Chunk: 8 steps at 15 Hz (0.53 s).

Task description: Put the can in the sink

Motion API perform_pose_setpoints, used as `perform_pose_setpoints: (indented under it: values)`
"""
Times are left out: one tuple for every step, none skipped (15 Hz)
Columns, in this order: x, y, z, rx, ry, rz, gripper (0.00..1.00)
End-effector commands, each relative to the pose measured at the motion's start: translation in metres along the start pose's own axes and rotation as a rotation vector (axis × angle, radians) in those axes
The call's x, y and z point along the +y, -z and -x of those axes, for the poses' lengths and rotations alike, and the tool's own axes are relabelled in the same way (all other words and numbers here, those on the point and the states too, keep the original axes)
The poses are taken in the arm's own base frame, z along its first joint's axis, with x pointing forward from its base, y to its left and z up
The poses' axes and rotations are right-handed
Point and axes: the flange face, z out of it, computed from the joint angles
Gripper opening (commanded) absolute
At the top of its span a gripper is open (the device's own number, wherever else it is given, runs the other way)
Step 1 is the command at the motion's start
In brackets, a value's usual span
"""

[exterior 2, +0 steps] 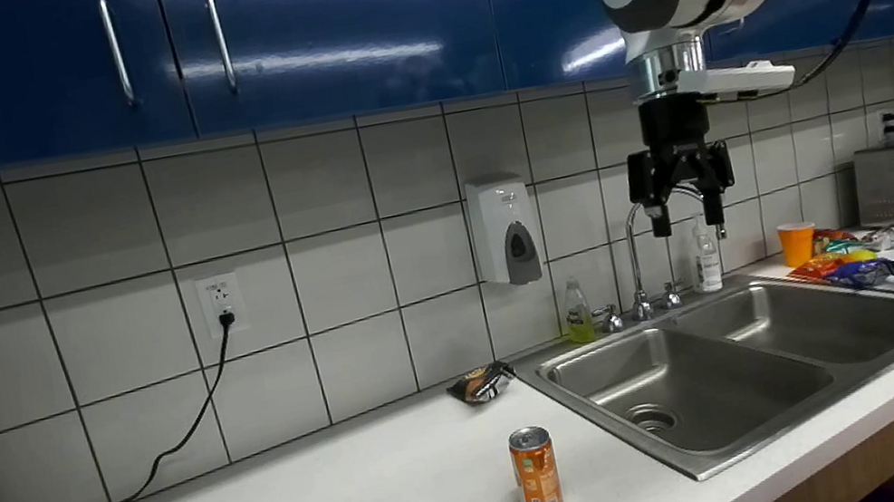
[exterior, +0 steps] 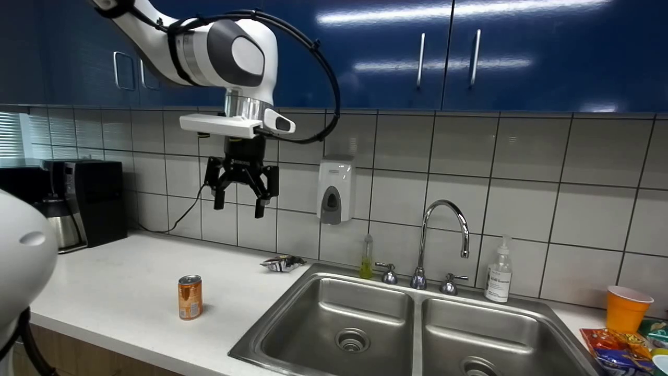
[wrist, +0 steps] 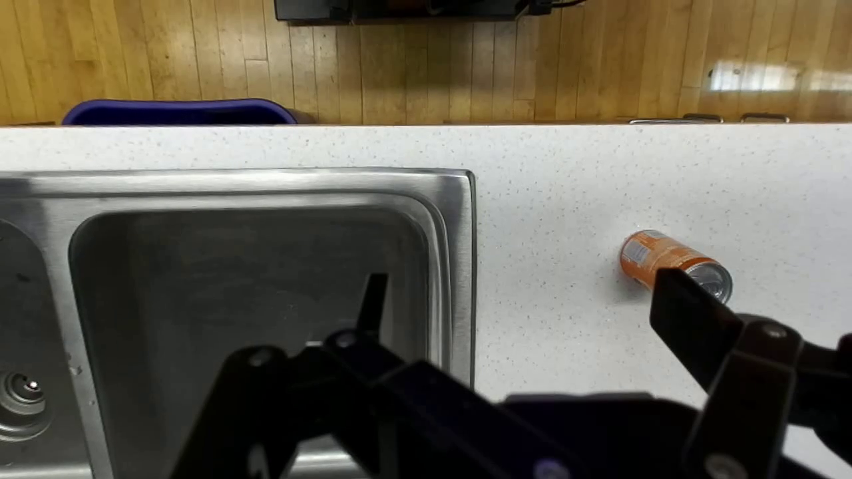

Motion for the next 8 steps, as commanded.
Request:
perform_pose_setpoints:
  values:
    - [-0.004, -0.01, -0.009, -0.006, 0.012, 0.01, 1.0]
    - [-0.007, -0.014, -0.012, -0.011, 0.017, 0.013, 1.0]
    - [-0.01, -0.019, -0.016, -0.014, 0.023, 0.014, 1.0]
    - [-0.013, -0.023, -0.019, -0.016, 0.027, 0.019, 1.0]
    - [-0.016, -0.029, -0.024, -0.022, 0.035, 0.022, 1.0]
    - [-0.02, -0.035, -0.028, -0.025, 0.043, 0.025, 1.0]
    - [-0.024, -0.04, -0.031, -0.026, 0.049, 0.03, 1.0]
    - [-0.028, -0.047, -0.036, -0.031, 0.058, 0.031, 1.0]
